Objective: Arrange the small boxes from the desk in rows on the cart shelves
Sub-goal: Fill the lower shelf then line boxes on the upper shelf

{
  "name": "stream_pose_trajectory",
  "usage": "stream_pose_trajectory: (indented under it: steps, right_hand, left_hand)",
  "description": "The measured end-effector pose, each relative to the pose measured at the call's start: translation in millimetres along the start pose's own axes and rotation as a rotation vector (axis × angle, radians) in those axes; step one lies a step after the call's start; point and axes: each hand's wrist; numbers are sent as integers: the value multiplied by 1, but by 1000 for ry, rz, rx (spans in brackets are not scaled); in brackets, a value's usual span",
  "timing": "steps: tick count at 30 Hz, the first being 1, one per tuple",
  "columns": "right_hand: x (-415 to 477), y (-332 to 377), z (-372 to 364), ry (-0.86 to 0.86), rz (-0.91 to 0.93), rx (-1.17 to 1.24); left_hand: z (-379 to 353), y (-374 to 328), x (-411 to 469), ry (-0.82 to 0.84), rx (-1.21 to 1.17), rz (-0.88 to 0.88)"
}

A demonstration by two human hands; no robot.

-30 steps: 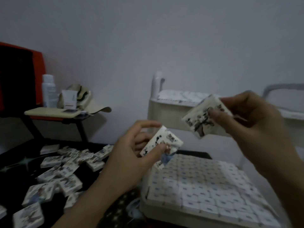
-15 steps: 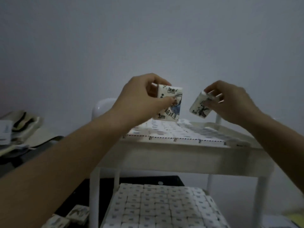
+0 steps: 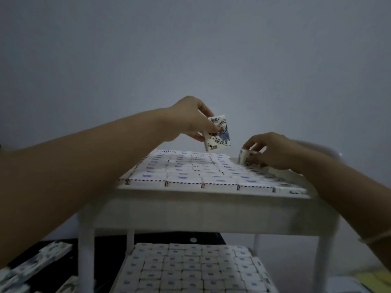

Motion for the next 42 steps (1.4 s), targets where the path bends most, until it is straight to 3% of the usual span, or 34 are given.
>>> stream_pose_trajectory:
  steps: [6,12,16,26,33,36,39,42]
  right_hand:
    - [-5,3,-5,155,-12,-14]
    - [-5,1,-7,122,-128,-27]
    - [-6,3,-9,119,-116,-38]
    - [-5,3,-5,-143,-98,1]
    - [-1,-1,-6,-186,-90,16]
    - [-2,3,-7,-203,-44,49]
    - [-7,15,-2,-231,18,64]
    - [-17,36,3,-314,127,67]
  left_hand:
    - [-13,5,19,20,82,40]
    - [-36,-5,42,41,191,-84]
    - [-53,-2,53,7,411,-223]
    - [-70,12,65,34,391,-296]
    - [-72,20,61,344,509,-181]
    - [-71,20,55,382,635,-180]
    - [-61,12,40,338,687,-168]
    - [-36,3,12,120,679,-225]
Point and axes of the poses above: each hand's wrist, its own x-axis towards the middle knuckle, its own z-axis out of the back of the hand, y = z × x, and after that the axes turned 3 degrees about z, right-handed
